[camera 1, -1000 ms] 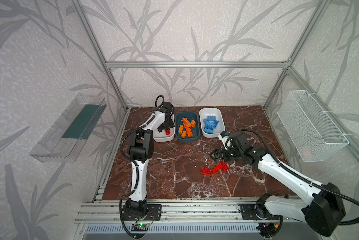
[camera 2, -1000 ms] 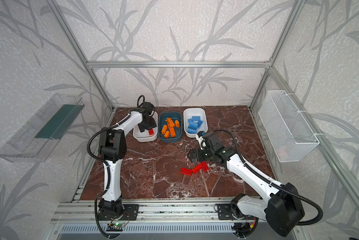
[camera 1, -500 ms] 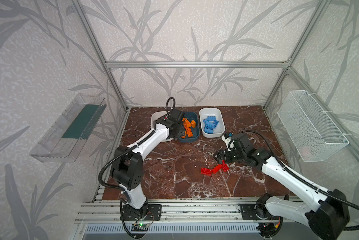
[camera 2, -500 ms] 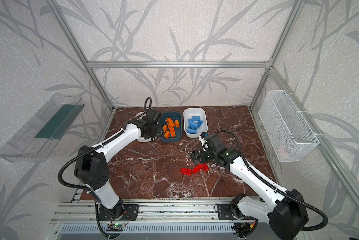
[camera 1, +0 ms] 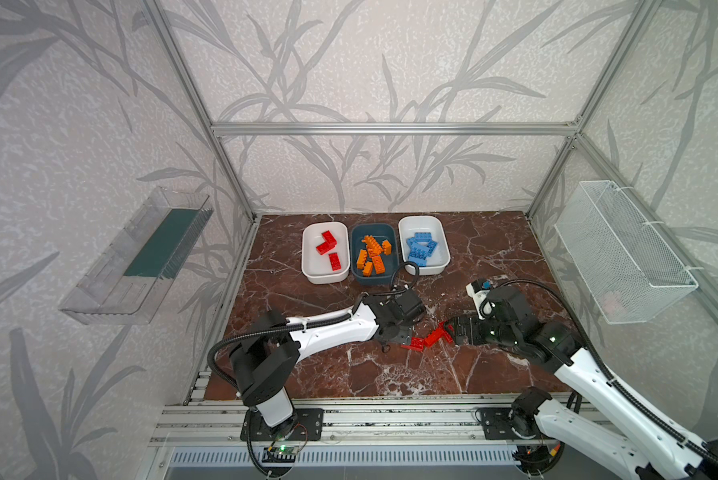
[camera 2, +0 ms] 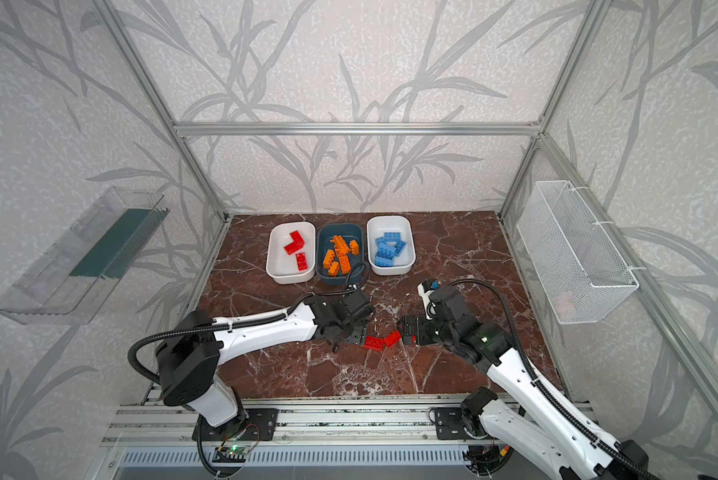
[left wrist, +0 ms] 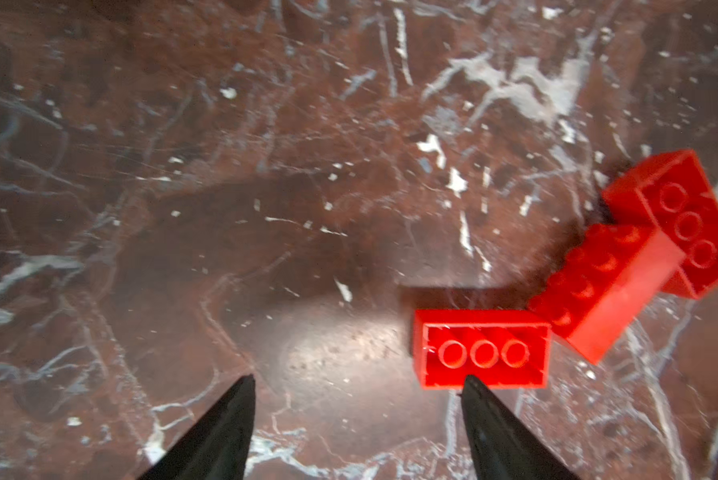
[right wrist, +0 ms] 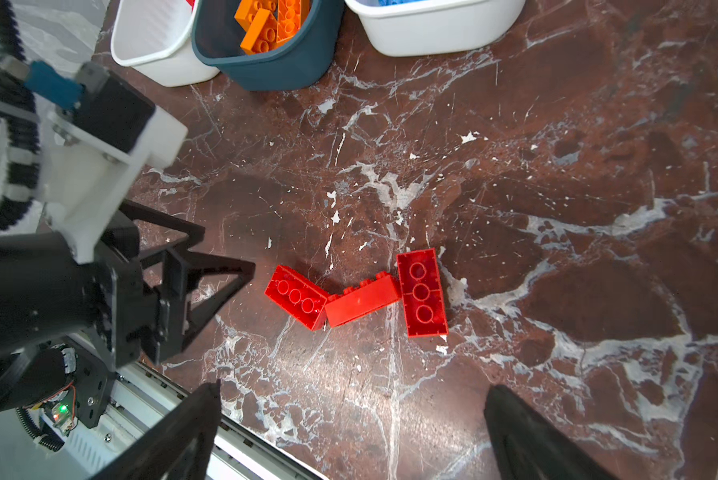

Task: Sort the legos into containers by color
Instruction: 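Return the open left gripper to the remaining red bricks near the right gripper, then close the left gripper on a red 2x3 brick and lift it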

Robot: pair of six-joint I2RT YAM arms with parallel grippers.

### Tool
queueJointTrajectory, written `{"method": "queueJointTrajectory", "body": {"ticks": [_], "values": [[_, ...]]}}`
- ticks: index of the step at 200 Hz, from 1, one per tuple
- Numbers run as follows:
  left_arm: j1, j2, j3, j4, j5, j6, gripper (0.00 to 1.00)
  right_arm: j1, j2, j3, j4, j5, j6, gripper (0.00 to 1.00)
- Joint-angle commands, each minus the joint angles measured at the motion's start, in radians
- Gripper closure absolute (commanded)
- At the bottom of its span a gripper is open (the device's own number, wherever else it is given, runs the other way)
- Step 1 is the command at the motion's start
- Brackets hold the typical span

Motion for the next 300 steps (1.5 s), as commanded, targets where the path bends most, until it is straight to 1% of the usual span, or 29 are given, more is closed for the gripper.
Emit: {"method": "queueJointTrajectory", "body": {"ticks": [1,28,59,161,228,269,300], "values": [[-0.025,0.007,-0.01,0.049,0.012,-0.059,0.18,0.009,-0.051,-0.004,-0.063,0.022,0.021,0.01],[-0.051,0.046,0.007,0.047,0.034,-0.069,0.17,0.009,-0.09,-0.013,-0.076,0.028,0.026,0.01],[-0.076,0.106,0.052,0.016,0.05,-0.061,0.17,0.008,-0.097,-0.033,-0.065,0.024,0.026,0.01],[-0.081,0.206,0.134,-0.013,0.089,-0.026,0.17,0.009,-0.094,-0.053,-0.061,0.038,0.007,0.01],[-0.061,0.255,0.14,0.001,0.079,-0.004,0.17,0.01,-0.103,-0.043,-0.076,0.045,0.004,0.01],[-0.036,0.284,0.12,0.055,0.118,0.017,0.17,0.01,-0.095,-0.049,-0.072,0.049,0.006,0.01],[-0.021,0.298,0.11,0.065,0.123,0.027,0.19,0.01,-0.086,-0.049,-0.069,0.049,0.003,0.01]]}}
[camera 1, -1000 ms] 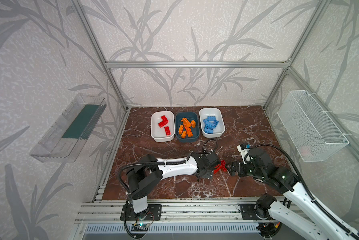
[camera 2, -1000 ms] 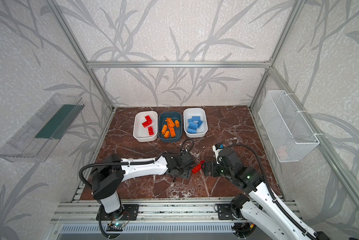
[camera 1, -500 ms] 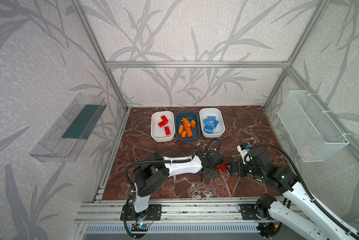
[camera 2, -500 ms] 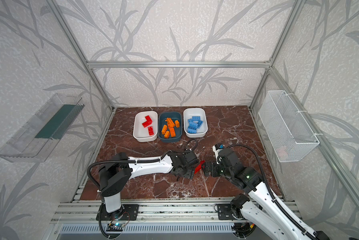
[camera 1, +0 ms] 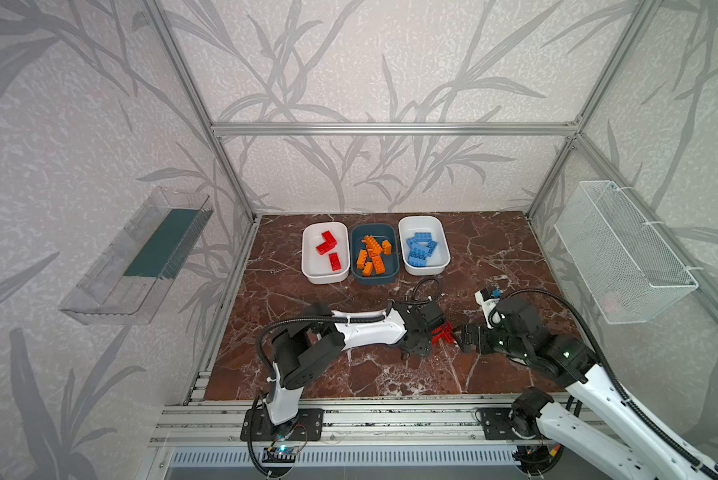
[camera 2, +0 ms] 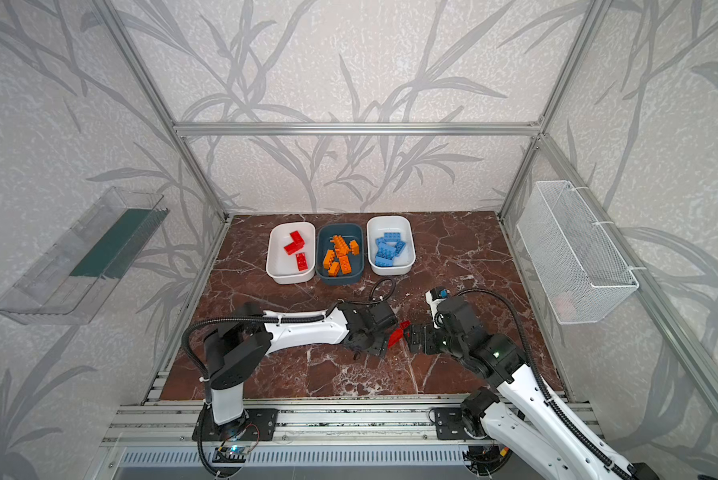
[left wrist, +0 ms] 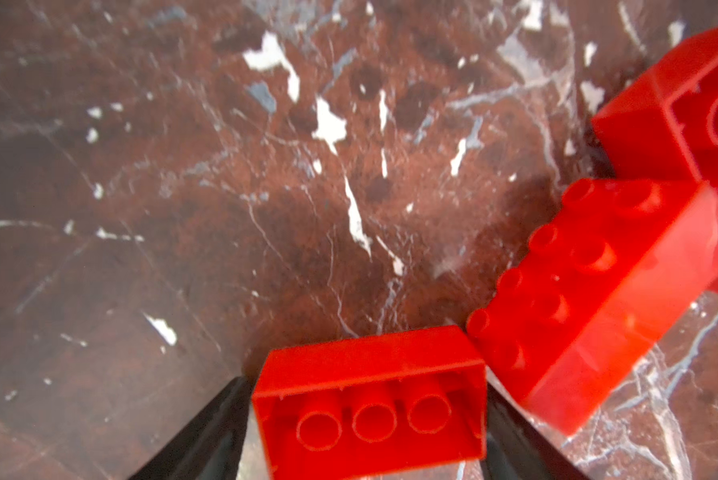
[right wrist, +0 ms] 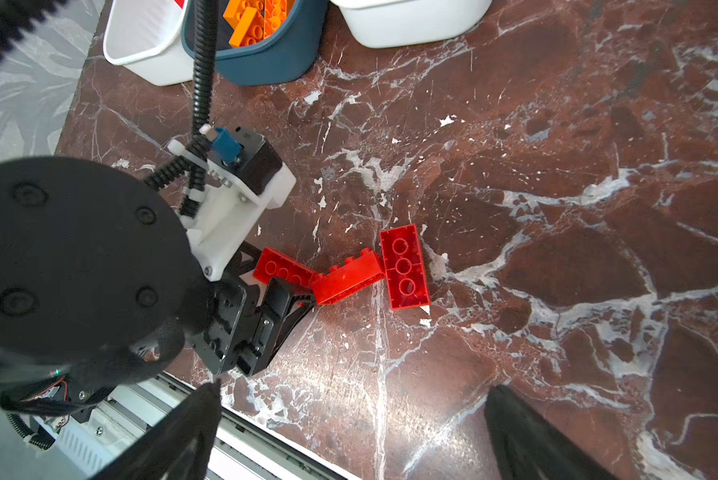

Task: Sort the legos into containers by color
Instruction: 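Close the left gripper on a red 2x3 brick and lift it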

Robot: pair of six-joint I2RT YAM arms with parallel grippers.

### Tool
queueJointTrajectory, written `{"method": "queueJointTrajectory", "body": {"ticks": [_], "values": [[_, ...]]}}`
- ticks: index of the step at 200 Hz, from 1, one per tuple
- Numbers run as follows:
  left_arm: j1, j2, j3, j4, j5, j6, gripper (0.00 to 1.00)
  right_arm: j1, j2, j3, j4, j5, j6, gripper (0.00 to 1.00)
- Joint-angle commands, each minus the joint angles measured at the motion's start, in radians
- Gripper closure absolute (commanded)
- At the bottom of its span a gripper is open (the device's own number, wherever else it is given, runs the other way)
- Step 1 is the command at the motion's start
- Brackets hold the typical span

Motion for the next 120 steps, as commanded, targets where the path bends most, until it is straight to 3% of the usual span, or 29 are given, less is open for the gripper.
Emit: {"method": "queueJointTrajectory", "body": {"ticks": [1,56,120], "values": [[0.017,0.048,-0.01,0.021,0.022,0.018,0.19,0.005,0.005,-0.008,-0.016,0.015,-0.013,0.01],[0.02,0.063,0.014,-0.044,-0.035,0.013,0.27,0.004,0.046,-0.006,0.017,0.006,-0.016,0.01],[0.023,0.041,0.009,-0.099,-0.079,-0.003,0.28,0.004,0.105,-0.005,0.071,-0.017,-0.045,0.01]]}}
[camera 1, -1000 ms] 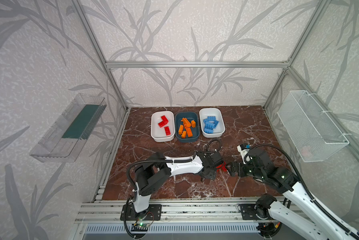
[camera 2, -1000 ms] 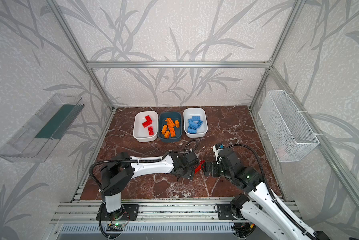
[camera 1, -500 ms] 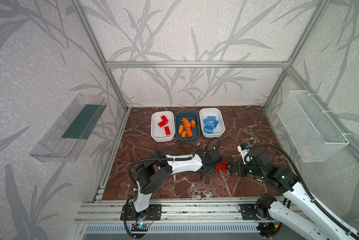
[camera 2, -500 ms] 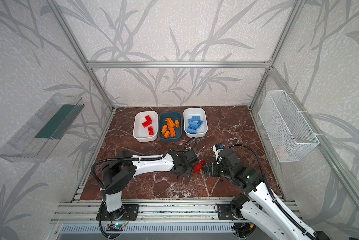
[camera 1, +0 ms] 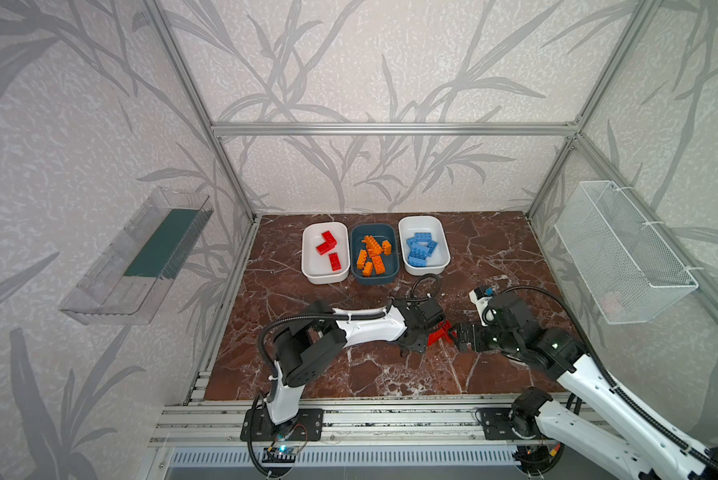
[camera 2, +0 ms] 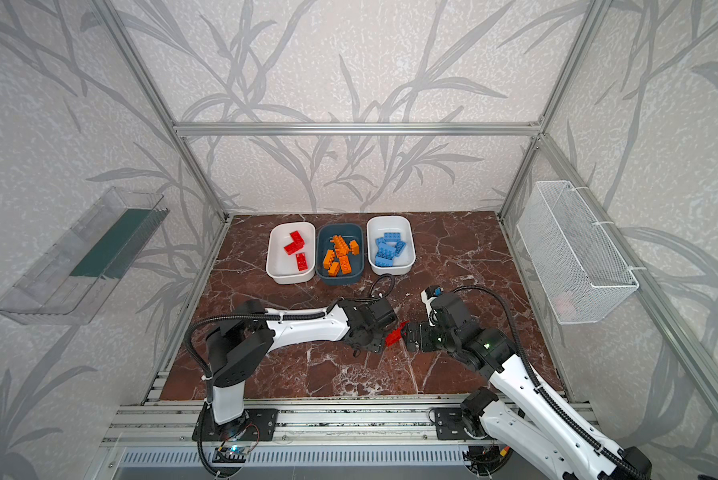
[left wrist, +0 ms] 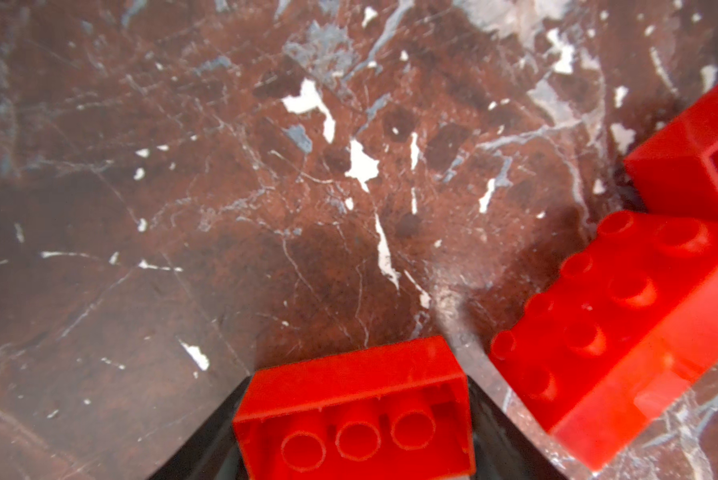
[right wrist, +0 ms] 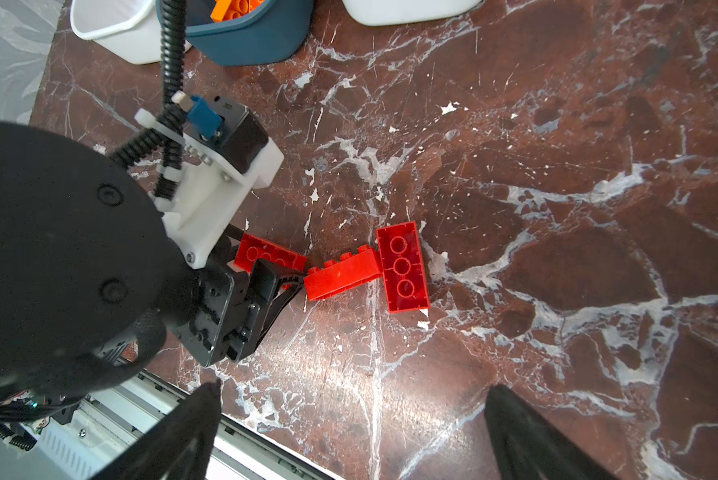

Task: Sort the legos into containers by color
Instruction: 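Close the left gripper on a red 2x3 brick and lift it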

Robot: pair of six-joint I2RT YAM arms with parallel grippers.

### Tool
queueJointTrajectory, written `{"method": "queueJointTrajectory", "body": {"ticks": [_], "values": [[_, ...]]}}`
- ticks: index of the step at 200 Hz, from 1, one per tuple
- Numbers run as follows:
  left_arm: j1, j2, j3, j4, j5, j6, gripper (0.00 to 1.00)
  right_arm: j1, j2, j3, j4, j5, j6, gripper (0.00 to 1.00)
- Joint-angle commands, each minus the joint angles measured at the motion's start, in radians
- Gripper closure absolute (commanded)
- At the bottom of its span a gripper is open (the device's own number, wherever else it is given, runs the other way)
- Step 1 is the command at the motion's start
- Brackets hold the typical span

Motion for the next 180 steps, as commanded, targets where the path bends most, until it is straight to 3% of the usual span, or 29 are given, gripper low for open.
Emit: {"method": "queueJointTrajectory", "body": {"ticks": [1,78,127,149,180], "values": [[0.008,0.027,-0.008,-0.071,-0.036,-0.014,0.28,0.003,0.017,-0.005,0.035,-0.013,-0.025,0.01],[0.007,0.058,0.033,-0.121,-0.046,-0.066,0.18,0.003,0.019,-0.006,0.056,-0.003,-0.073,0.01],[0.007,0.087,0.07,-0.151,-0.054,-0.09,0.18,-0.003,0.015,-0.014,0.077,-0.002,-0.1,0.01],[0.006,0.1,0.085,-0.154,-0.054,-0.101,0.22,-0.012,0.004,-0.021,0.079,-0.004,-0.107,0.01],[0.006,0.121,0.099,-0.161,-0.057,-0.12,0.36,-0.022,-0.012,-0.02,0.084,-0.017,-0.111,0.01]]}}
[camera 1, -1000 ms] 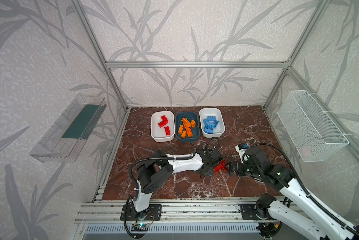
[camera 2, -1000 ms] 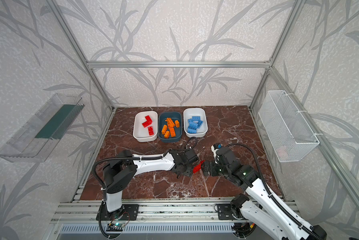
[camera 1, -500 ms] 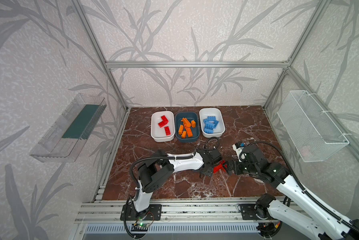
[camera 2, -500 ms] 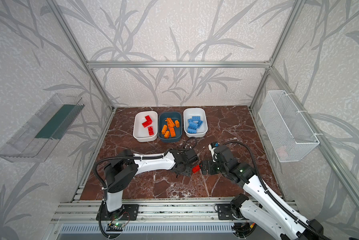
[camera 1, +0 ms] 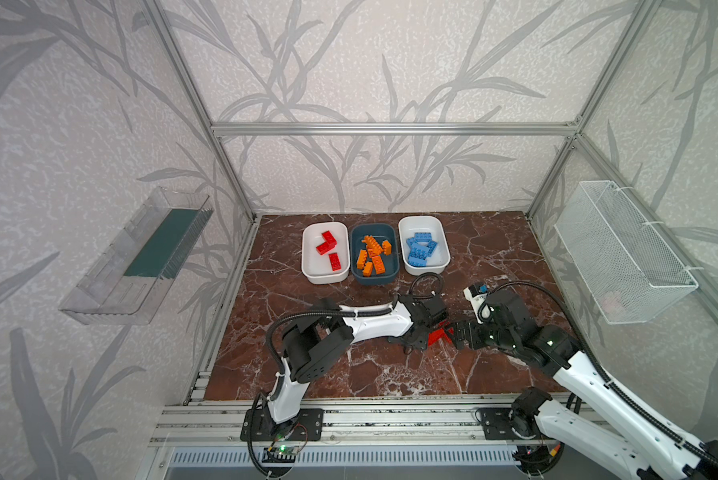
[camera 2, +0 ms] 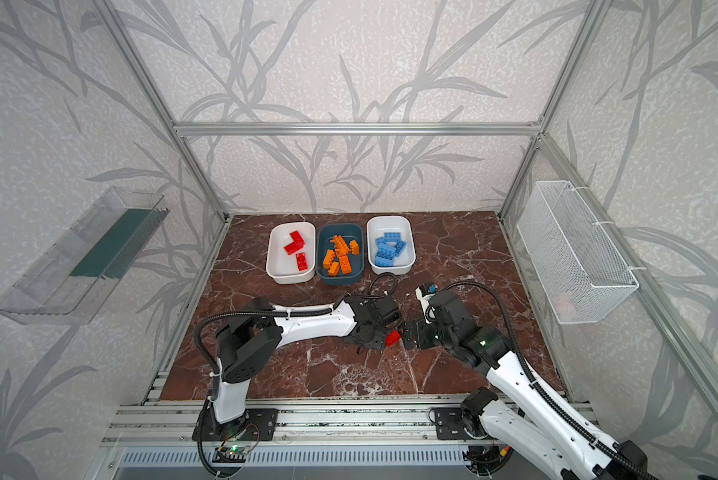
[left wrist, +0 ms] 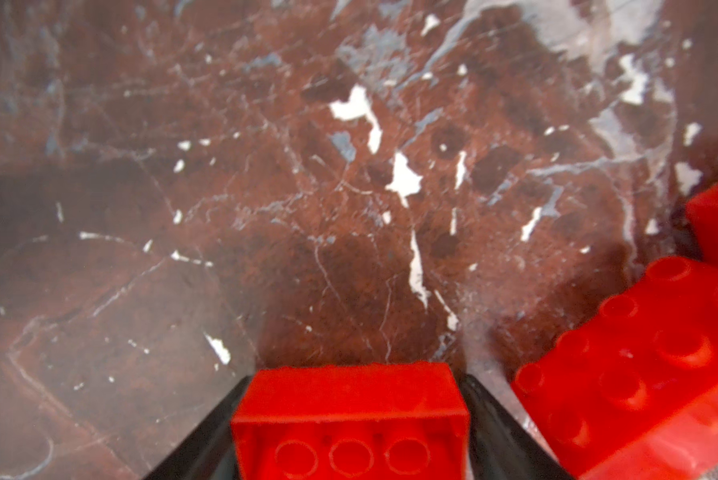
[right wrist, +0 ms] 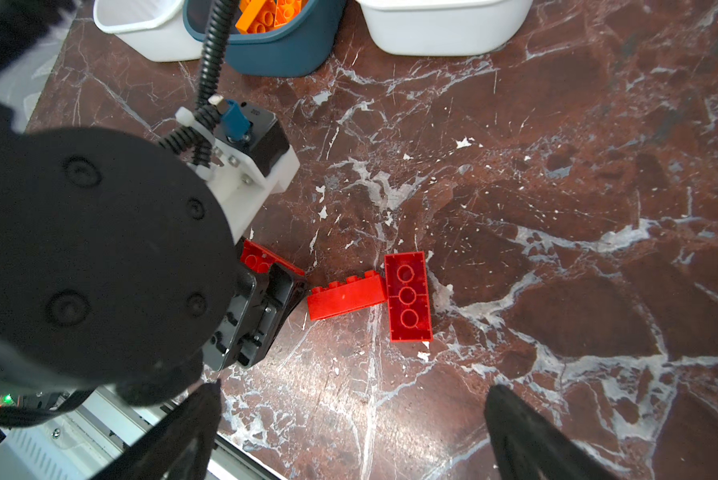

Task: Sort the legos into containers by color
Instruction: 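Close the left gripper on a red 2x3 brick and lift it, then carry the red brick with the left gripper into the white tub and release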

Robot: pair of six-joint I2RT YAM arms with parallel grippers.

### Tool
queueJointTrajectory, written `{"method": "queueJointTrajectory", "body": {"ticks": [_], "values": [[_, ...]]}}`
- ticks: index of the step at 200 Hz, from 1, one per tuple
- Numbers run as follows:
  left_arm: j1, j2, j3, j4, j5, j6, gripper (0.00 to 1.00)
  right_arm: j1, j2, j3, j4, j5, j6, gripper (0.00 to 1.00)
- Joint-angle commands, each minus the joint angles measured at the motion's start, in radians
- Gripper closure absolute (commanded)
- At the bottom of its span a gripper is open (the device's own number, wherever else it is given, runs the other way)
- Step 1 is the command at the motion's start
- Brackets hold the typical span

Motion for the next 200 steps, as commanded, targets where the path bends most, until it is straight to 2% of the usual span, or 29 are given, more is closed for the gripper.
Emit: {"method": "queueJointTrajectory", "body": {"ticks": [1,38,62,86,158,200], "values": [[0.003,0.054,-0.002,-0.056,-0.035,-0.03,0.37,-0.009,-0.022,-0.008,0.013,-0.011,-0.019,0.01],[0.004,0.048,-0.009,-0.077,-0.054,-0.039,0.61,-0.019,-0.025,-0.007,0.017,-0.027,-0.021,0.01],[0.012,0.016,-0.001,-0.129,-0.124,-0.022,0.63,-0.02,-0.025,0.0,0.012,-0.027,-0.021,0.01],[0.057,-0.043,0.002,-0.169,-0.18,0.017,0.63,-0.021,-0.02,0.014,0.0,-0.018,-0.021,0.01],[0.393,-0.206,0.013,-0.15,-0.254,0.156,0.63,-0.021,0.065,0.065,0.024,-0.019,-0.009,0.01],[0.59,-0.156,0.109,-0.088,-0.219,0.172,0.63,-0.021,0.177,0.117,0.055,-0.034,-0.02,0.01]]}}
